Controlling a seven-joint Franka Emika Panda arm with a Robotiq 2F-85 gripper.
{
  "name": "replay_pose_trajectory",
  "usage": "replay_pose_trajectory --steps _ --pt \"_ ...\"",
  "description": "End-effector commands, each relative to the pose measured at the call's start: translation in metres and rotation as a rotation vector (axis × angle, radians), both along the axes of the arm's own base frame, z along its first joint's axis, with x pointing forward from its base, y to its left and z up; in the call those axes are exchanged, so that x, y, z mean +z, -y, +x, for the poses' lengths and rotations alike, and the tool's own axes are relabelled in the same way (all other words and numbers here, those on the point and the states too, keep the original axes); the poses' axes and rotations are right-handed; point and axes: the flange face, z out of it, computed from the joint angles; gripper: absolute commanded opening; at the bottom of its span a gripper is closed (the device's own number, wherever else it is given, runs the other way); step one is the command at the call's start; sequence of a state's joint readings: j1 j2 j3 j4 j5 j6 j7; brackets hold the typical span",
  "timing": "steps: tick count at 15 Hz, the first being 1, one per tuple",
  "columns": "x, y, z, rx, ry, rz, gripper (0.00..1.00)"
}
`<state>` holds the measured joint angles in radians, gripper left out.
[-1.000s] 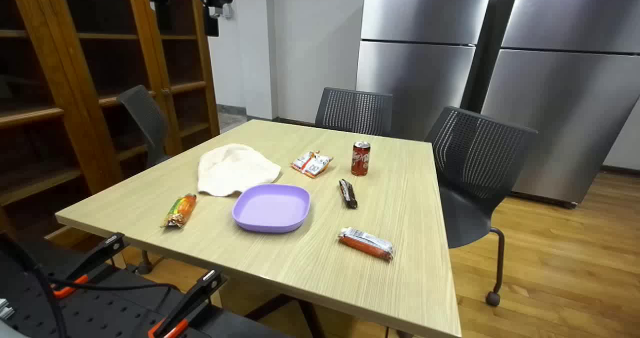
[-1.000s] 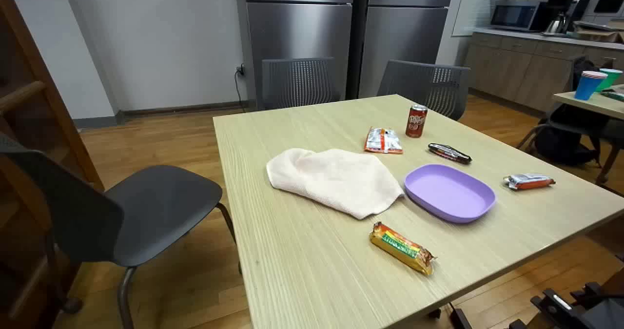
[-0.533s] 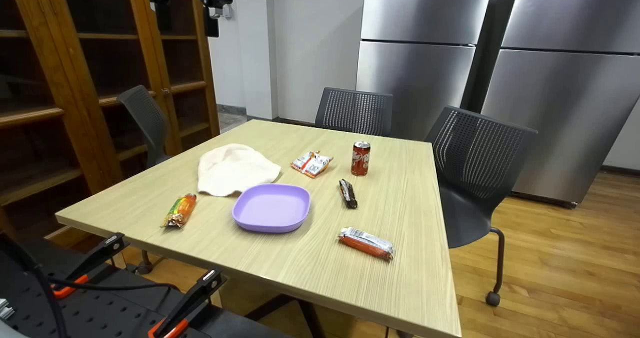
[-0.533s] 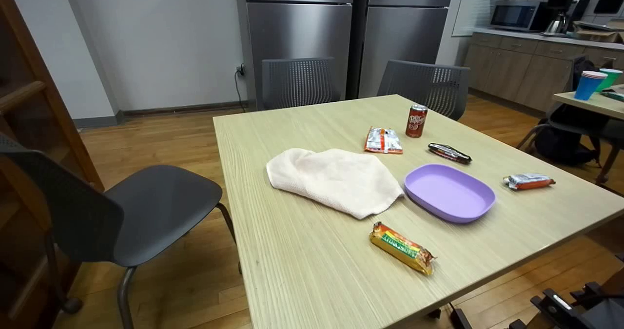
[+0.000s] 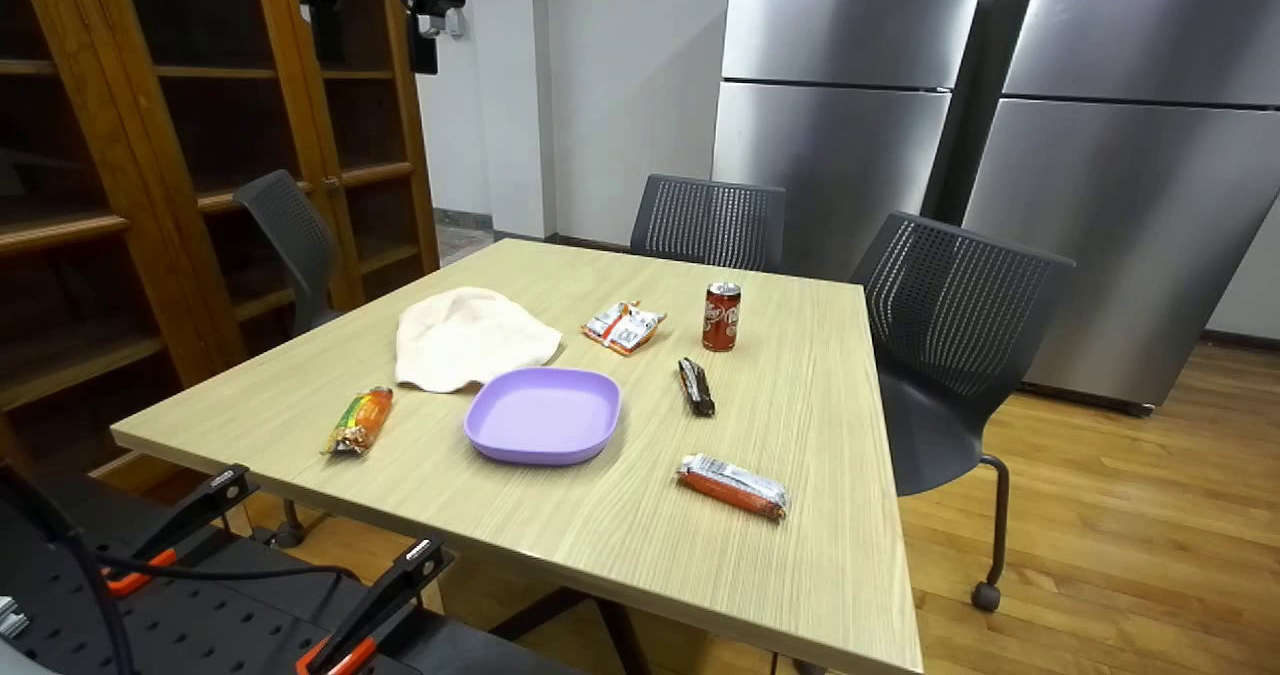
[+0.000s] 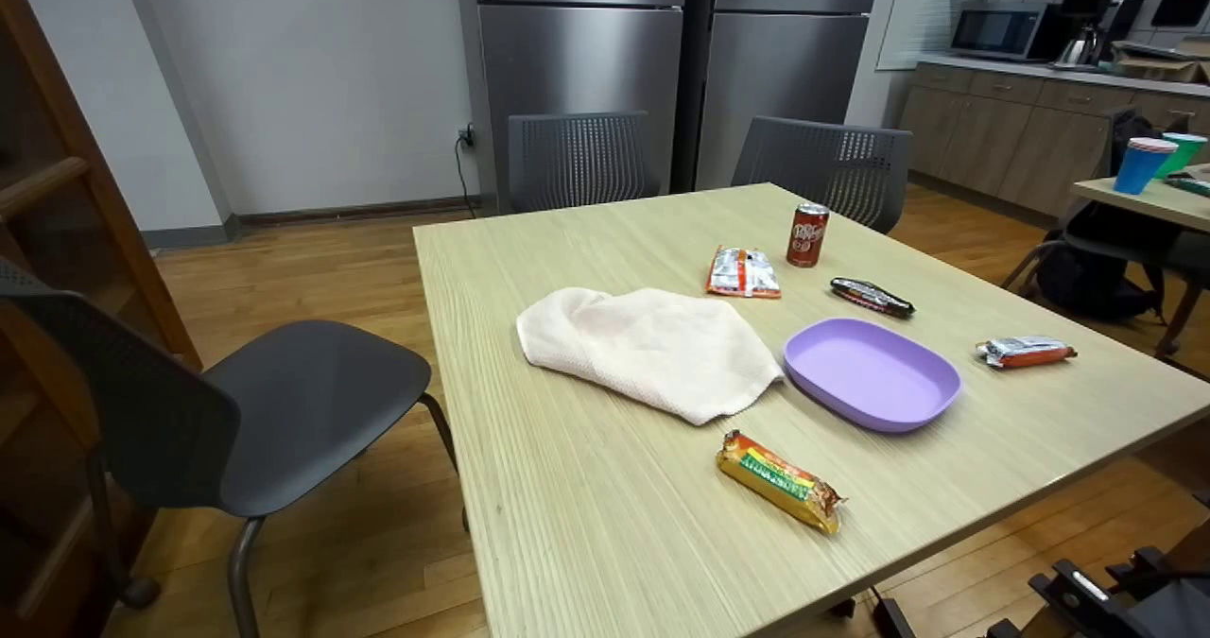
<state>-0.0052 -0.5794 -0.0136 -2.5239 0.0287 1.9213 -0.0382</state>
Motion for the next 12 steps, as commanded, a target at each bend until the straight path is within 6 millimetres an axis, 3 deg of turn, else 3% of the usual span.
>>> replay_pose_trajectory --steps 1,12 --pt "0.0005 0.0001 0.0001 0.000 -0.001 0.000 1.00" --pt "-0.0035 0.0020 0.0062 0.007 0.039 -0.059 1.00"
